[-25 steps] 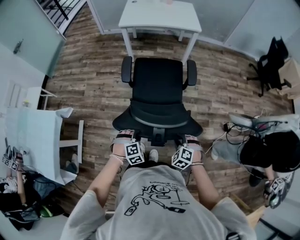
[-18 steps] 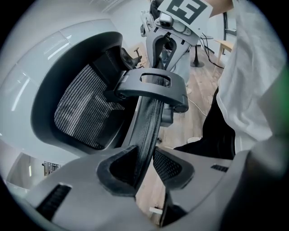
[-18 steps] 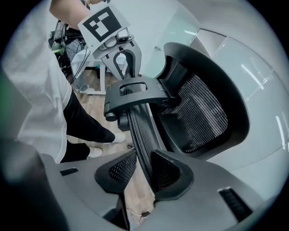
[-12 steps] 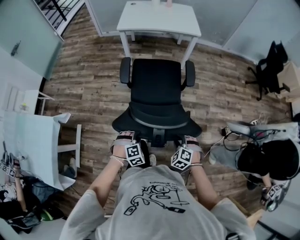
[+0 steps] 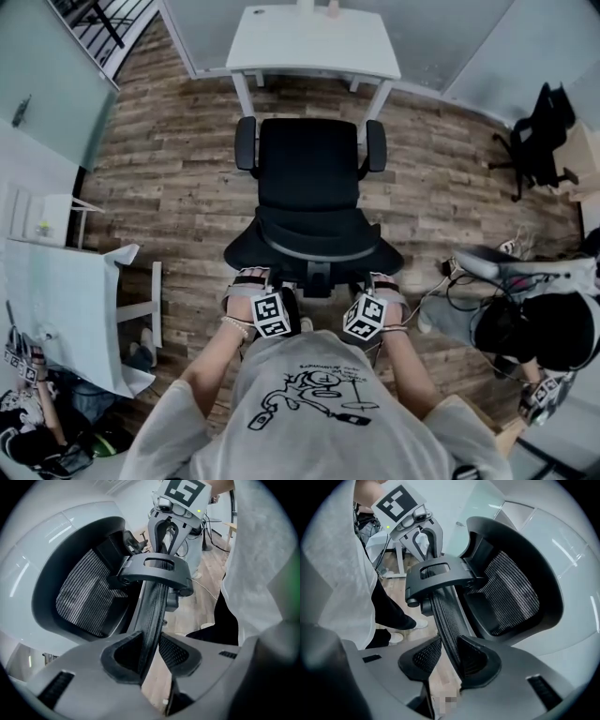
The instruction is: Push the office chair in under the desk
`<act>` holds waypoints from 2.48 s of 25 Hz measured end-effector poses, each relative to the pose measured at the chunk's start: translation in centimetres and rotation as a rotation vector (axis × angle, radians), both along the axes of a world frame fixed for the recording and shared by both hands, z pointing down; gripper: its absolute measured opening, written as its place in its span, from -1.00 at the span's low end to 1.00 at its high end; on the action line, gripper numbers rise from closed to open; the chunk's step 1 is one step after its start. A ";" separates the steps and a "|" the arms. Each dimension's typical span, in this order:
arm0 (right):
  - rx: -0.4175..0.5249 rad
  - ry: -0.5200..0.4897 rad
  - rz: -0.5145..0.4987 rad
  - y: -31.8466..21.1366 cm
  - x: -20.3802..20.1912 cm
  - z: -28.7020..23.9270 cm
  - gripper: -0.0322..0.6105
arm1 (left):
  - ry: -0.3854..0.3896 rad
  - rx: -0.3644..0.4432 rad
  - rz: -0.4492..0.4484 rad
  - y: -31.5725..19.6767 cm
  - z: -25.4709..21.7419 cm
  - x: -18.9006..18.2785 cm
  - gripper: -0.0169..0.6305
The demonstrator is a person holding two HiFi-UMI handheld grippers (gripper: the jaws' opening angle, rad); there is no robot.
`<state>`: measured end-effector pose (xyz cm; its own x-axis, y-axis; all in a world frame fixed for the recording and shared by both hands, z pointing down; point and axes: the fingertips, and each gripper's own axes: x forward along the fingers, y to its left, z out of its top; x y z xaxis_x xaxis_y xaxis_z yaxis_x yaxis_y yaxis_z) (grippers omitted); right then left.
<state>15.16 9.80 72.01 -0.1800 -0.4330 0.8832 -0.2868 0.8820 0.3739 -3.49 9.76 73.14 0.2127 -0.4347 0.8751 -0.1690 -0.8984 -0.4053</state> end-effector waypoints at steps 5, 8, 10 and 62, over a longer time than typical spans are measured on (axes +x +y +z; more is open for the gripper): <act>-0.034 0.005 0.011 -1.4 -1.0 0.2 -0.47 | 0.000 -0.005 0.019 -1.9 0.0 -0.9 -0.59; -0.044 0.003 0.016 -2.4 -1.7 0.1 -0.47 | -0.002 -0.009 0.028 -3.1 -0.1 -1.6 -0.59; -0.053 0.002 0.023 -3.0 -2.1 0.1 -0.47 | 0.000 -0.011 0.032 -3.8 0.0 -2.0 -0.59; -0.108 0.016 0.132 -25.8 -3.7 0.4 -0.45 | -0.003 -0.018 0.089 -26.8 0.5 -3.4 -0.58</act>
